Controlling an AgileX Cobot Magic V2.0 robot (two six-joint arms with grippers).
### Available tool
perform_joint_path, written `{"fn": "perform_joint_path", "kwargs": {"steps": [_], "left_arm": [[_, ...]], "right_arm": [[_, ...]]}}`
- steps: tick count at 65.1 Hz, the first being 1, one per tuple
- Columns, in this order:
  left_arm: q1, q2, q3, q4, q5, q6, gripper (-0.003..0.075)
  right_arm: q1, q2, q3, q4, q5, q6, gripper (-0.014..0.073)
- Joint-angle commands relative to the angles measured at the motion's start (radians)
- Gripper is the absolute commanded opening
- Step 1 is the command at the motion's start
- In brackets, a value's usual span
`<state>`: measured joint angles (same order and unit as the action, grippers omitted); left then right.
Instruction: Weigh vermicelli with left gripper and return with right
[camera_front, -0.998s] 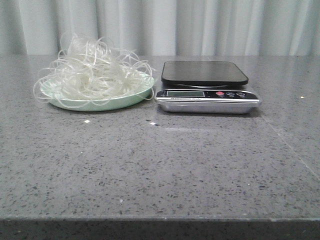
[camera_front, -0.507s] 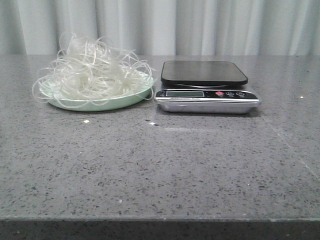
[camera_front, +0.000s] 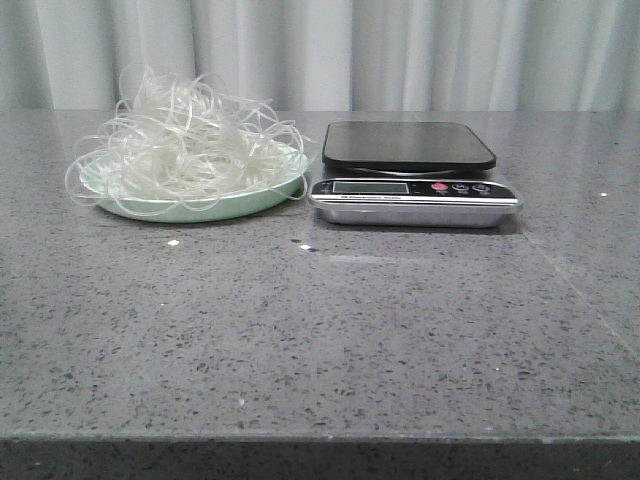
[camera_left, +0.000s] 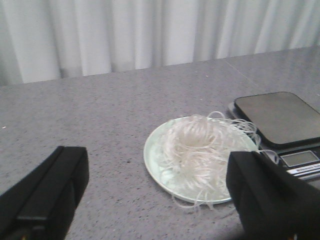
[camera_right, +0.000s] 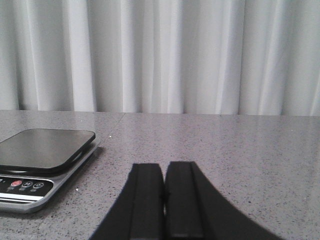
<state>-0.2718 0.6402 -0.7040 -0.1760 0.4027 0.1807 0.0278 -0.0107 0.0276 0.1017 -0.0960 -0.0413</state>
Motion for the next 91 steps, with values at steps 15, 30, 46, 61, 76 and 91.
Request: {"fn": "perform_joint_path", "kwargs": {"steps": [15, 30, 46, 61, 76, 91], "left_arm": [[-0.104, 0.415, -0.291, 0.010, -0.017, 0.009, 0.0620], [-0.104, 0.743, -0.574, 0.010, 0.200, 0.007, 0.0620], [-0.104, 0.983, -0.791, 0.005, 0.410, 0.003, 0.0620], [-0.104, 1.076, -0.806, -0.002, 0.464, 0.003, 0.0620], [-0.104, 1.123, -0.808, -0.008, 0.509, 0.003, 0.0596], [-0.104, 1.138, -0.814, -0.008, 0.549, 0.010, 0.0107]], "right_arm": [[-0.005, -0.016, -0.007, 0.000, -0.086, -0.007, 0.0157], [-0.005, -0.016, -0.007, 0.000, -0.086, -0.007, 0.0157], [-0.005, -0.016, -0.007, 0.000, -0.086, -0.007, 0.0157], [-0.005, -0.016, -0.007, 0.000, -0.086, -0.007, 0.0157], [-0.005, -0.016, -0.007, 0.000, -0.086, -0.007, 0.0157], [-0.005, -0.016, -0.007, 0.000, -0.086, -0.007, 0.0157]]}}
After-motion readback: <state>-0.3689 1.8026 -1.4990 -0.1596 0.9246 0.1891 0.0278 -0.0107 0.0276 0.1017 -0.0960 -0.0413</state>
